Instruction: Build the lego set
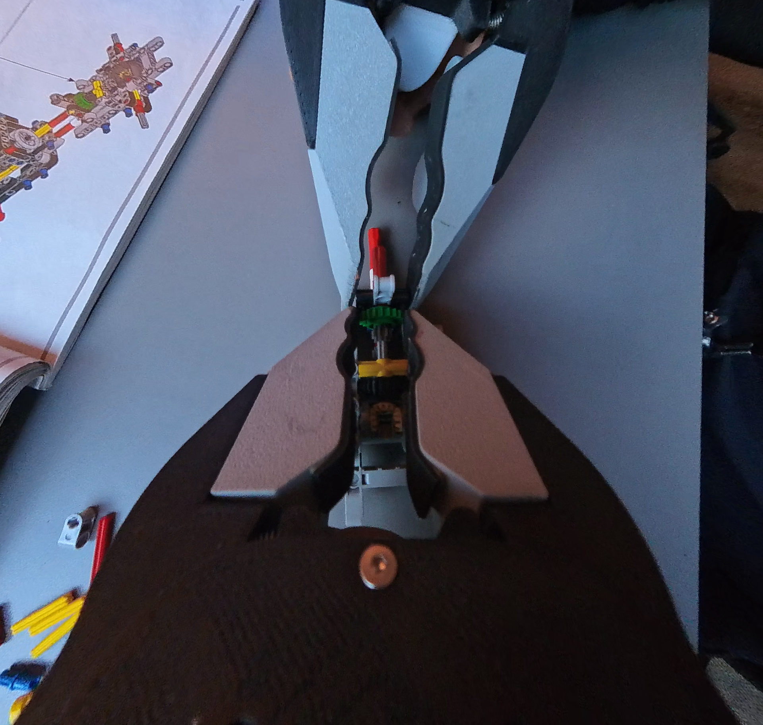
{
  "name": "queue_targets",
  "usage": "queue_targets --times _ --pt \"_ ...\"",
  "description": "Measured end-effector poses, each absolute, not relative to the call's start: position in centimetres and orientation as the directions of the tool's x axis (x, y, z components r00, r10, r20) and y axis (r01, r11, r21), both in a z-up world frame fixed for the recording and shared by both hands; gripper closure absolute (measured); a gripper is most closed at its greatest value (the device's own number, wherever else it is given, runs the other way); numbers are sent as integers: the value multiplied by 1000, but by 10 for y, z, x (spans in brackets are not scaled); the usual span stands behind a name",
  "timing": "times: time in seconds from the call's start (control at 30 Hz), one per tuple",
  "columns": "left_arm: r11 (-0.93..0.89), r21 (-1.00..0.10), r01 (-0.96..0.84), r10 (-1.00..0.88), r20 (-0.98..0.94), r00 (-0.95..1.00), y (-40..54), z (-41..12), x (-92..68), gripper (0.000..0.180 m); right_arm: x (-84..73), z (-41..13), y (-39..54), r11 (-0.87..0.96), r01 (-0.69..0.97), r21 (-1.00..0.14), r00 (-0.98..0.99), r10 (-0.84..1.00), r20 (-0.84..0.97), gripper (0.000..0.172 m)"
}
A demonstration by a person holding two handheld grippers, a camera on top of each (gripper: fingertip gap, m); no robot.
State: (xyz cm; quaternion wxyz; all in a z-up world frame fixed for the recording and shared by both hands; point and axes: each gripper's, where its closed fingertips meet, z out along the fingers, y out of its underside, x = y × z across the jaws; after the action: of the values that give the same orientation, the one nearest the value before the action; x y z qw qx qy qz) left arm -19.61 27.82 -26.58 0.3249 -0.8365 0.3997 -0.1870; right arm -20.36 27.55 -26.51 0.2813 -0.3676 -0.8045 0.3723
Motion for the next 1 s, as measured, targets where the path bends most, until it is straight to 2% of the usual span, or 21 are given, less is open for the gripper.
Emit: queue_targets --times 1.0 --pt "-509 -662 -549 -772 69 632 270 -266 -208 161 -207 -266 275 460 385 -800 -567 802 189 150"
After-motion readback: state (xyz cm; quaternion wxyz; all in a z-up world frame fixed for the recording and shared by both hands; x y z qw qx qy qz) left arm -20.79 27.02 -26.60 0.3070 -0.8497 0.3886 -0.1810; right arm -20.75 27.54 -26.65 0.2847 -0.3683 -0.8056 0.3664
